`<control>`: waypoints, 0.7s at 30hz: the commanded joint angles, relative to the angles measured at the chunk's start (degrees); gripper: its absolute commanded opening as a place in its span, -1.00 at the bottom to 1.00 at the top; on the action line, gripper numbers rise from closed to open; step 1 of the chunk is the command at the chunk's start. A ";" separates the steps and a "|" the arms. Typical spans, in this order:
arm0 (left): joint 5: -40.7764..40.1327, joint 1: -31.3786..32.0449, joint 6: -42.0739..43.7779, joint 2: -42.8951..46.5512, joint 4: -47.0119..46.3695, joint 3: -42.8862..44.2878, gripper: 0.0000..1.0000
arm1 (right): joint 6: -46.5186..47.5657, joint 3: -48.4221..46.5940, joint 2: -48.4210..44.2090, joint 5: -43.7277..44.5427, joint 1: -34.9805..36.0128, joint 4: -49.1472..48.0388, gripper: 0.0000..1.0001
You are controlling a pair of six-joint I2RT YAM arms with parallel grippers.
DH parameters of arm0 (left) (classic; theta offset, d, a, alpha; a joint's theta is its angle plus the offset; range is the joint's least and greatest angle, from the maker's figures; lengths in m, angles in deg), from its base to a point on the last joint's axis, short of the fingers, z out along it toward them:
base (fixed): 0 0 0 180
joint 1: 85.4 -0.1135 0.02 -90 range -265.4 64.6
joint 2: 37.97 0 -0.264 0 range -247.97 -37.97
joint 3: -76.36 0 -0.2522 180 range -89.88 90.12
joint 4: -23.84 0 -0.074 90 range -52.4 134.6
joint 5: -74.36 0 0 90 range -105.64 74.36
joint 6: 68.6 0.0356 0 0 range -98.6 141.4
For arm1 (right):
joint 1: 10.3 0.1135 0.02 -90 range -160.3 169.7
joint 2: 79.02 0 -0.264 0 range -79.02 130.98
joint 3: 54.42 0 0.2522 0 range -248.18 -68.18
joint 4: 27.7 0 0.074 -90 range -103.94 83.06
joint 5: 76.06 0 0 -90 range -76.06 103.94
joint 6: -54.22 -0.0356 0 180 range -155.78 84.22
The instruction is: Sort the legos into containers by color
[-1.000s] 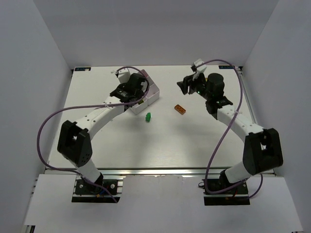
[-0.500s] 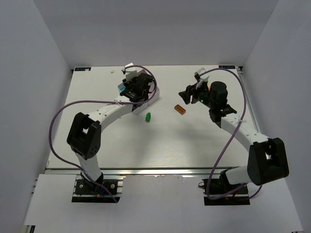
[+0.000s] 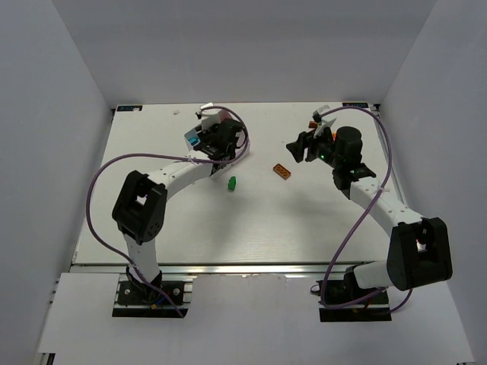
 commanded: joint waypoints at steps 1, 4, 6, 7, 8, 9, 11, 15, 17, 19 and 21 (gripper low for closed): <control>-1.16 0.11 -0.42 -0.62 0.09 -0.31 -0.35 | -0.10 -0.43 -1.75 -0.14 -0.67 -0.25 0.34; -0.90 0.11 -0.77 -0.88 0.36 -0.83 -0.15 | -0.54 -0.70 -1.57 -0.22 -1.46 0.45 0.36; -0.81 0.11 -0.95 -0.89 0.36 -1.10 -0.06 | -0.80 -1.05 -1.49 -0.31 -2.08 0.72 0.36; -0.81 0.11 -1.12 -0.97 0.45 -1.19 -0.03 | -1.50 -1.22 -1.49 -0.23 -2.26 0.89 0.37; -0.73 0.11 -1.13 -1.06 0.53 -1.19 0.07 | -2.03 -1.49 -1.14 -0.31 -2.52 1.50 0.37; -0.55 0.11 -1.13 -1.06 0.62 -1.01 0.11 | -2.65 -1.84 -0.96 -0.40 -3.13 1.95 0.38; -0.29 0.11 -1.21 -1.15 0.71 -0.92 0.37 | -4.49 -3.42 -0.09 -0.75 -3.66 3.00 0.40; 0.59 0.11 -1.04 -0.80 0.89 -0.75 0.71 | -5.82 -4.74 0.62 -1.37 -4.89 4.24 0.40; 0.94 0.11 -1.30 -0.27 1.15 -0.83 0.96 | -5.82 -4.92 0.71 -1.45 -5.07 4.24 0.40; 1.38 0.11 -2.35 0.69 1.41 -1.10 0.96 | -5.90 -5.00 0.80 -1.46 -5.33 4.32 0.40; 1.73 0.19 -3.23 1.74 1.68 -1.54 0.96 | -6.25 -5.35 1.15 -0.84 -5.86 4.76 0.40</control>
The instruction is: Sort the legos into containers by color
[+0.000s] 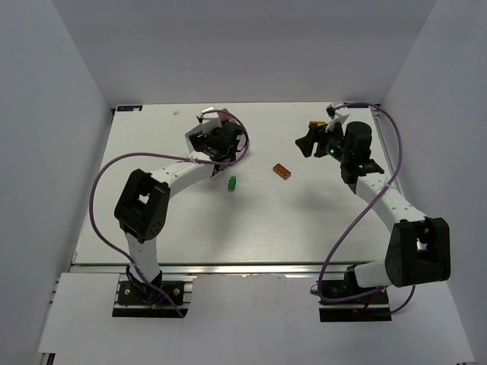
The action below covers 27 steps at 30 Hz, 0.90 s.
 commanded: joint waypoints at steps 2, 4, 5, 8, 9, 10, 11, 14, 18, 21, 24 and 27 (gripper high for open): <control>1.32 0.35 -2.08 5.34 0.87 -1.04 0.96 | -2.56 -3.74 1.52 1.45 -1.55 1.18 0.40; 2.02 0.35 -2.25 8.23 1.22 -1.21 0.96 | -4.32 -5.14 2.75 2.25 -2.61 2.23 0.40; 1.94 0.35 -2.52 9.29 1.74 -1.04 0.96 | -5.11 -6.11 4.59 3.13 -3.14 3.98 0.40; 2.90 0.35 -2.08 13.77 3.50 -1.12 0.96 | -6.87 -12.16 9.76 6.72 -4.28 10.73 0.40; 3.78 0.26 -1.38 15.09 3.68 -1.91 0.96 | -7.05 -14.01 11.18 7.61 -4.63 12.50 0.41; 4.74 0.26 0.28 18.06 3.51 -2.53 0.97 | -7.23 -17.68 12.67 8.49 -4.90 14.35 0.42; 6.41 0.26 0.81 19.74 3.07 -3.66 0.96 | -7.23 -19.37 15.39 10.32 -5.25 17.76 0.44; 9.84 -0.09 2.66 28.09 0.00 -10.07 0.96 | -6.36 -25.61 20.49 14.37 -5.78 21.65 0.47; 15.73 -0.79 1.62 38.46 -0.20 -17.90 0.96 | -5.47 -33.96 27.88 18.86 -6.57 30.68 0.48; 17.14 -0.88 -1.28 45.76 2.52 -22.82 0.96 | -4.25 -41.61 33.86 22.46 -6.74 35.80 0.47; 17.06 -0.88 -4.45 51.74 6.04 -26.69 0.96 | -2.58 -41.54 35.01 26.32 -6.66 34.85 0.45; 16.09 -0.88 -7.52 56.40 8.77 -29.60 0.96 | -2.22 -41.98 36.50 31.07 -6.66 33.97 0.48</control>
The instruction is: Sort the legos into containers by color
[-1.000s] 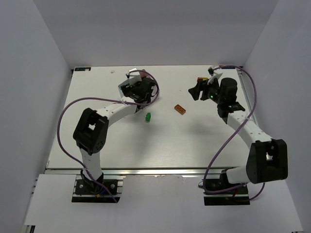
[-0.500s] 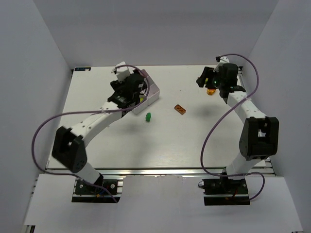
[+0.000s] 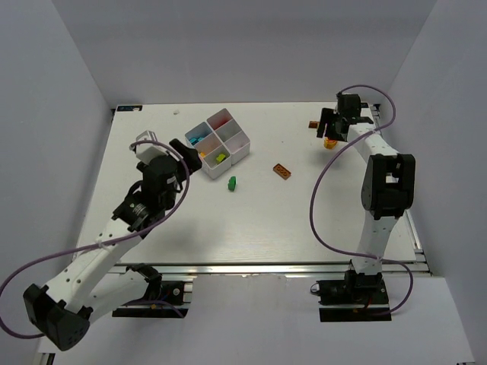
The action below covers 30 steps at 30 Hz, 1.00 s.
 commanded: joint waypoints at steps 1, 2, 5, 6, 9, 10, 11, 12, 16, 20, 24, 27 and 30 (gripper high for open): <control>0.81 -0.20 -4.84 5.02 4.93 -2.61 0.96 | 1.56 -2.85 1.03 8.19 -0.25 1.09 0.51; 0.81 -0.20 -5.46 5.73 5.37 -3.66 0.96 | 1.65 -3.12 1.82 9.86 -0.34 1.01 0.52; 0.81 -0.12 -7.48 7.76 7.13 -4.46 0.96 | 1.56 -4.52 4.55 11.80 -0.34 0.40 0.55; 0.90 -0.20 -7.74 8.28 8.09 -4.63 0.96 | 1.56 -4.96 5.08 11.98 -0.34 0.04 0.55; 0.46 -0.20 -8.71 9.08 9.50 -4.55 0.96 | 1.56 -6.36 7.54 12.60 -0.25 -0.40 0.57; 0.37 -0.20 -8.89 9.25 9.85 -4.55 0.96 | 1.56 -7.24 8.85 12.77 -0.34 -0.66 0.58; 0.02 -0.12 -9.06 9.43 10.20 -4.46 0.96 | 1.48 -7.86 9.56 12.86 -0.34 -0.75 0.59; -0.15 -0.20 -9.15 9.60 10.73 -4.46 0.96 | 1.30 -8.39 10.17 12.95 -0.34 -1.10 0.59; -0.94 -0.20 -9.42 9.87 12.05 -3.67 0.96 | 0.33 -11.55 13.51 13.04 -0.17 -2.24 0.59; -1.47 -0.20 -9.51 9.69 13.02 -3.05 0.96 | 0.42 -13.13 15.45 13.57 -0.08 -3.04 0.56; -1.91 -0.20 -9.94 9.43 13.46 -2.70 0.96 | 0.33 -13.23 15.98 13.48 -0.08 -3.30 0.42; -2.09 -0.20 -9.86 9.17 13.46 -2.44 0.96 | 0.33 -13.05 15.81 12.96 -0.08 -2.77 0.31; -2.26 -0.20 -9.33 8.90 13.37 -1.82 0.96 | 0.25 -12.35 15.02 11.37 -0.16 -1.90 0.06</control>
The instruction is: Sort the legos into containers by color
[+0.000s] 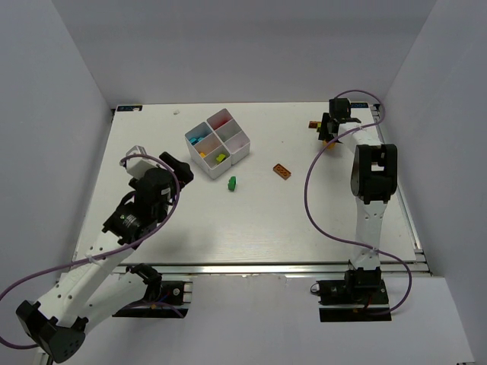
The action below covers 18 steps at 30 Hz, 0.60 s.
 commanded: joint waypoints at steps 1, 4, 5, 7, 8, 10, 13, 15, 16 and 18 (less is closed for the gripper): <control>-1.43 -0.18 0.26 0.01 0.61 2.33 0.96 | -0.63 -1.18 -1.20 -1.48 -0.16 -0.63 0.00; -1.70 -0.18 0.79 0.01 0.61 2.95 0.96 | -0.72 -0.74 -1.73 -3.15 -0.34 -0.45 -0.20; -1.87 -0.18 0.88 0.01 0.87 3.03 0.96 | -0.37 -0.56 -1.90 -3.76 -0.43 -0.54 -0.26; -1.87 -0.18 0.97 0.44 1.13 3.30 0.96 | 0.25 -0.04 -2.96 -6.74 -0.43 -0.71 -0.42; -1.96 -0.18 0.97 0.88 1.40 3.30 0.96 | 0.68 0.31 -3.57 -7.98 -0.43 -0.98 -0.46; -2.05 -0.18 0.71 1.58 1.75 3.21 0.96 | 1.21 2.06 -6.12 -11.40 -0.34 -2.46 -0.58; -2.58 -0.18 -0.08 3.17 2.54 2.86 0.96 | 1.48 7.07 -12.17 -22.88 -0.08 -9.02 -0.75; -3.27 -0.10 -0.52 4.57 3.33 2.77 0.96 | 2.53 12.61 -16.91 -27.57 0.62 -12.74 -0.82; -3.54 -0.10 -0.61 5.01 3.51 2.69 0.96 | 3.06 14.36 -18.24 -31.07 1.93 -15.71 -0.85; -4.07 -0.18 -0.70 6.24 4.30 2.77 0.96 | 4.11 18.59 -21.57 -35.56 3.43 -18.63 -0.94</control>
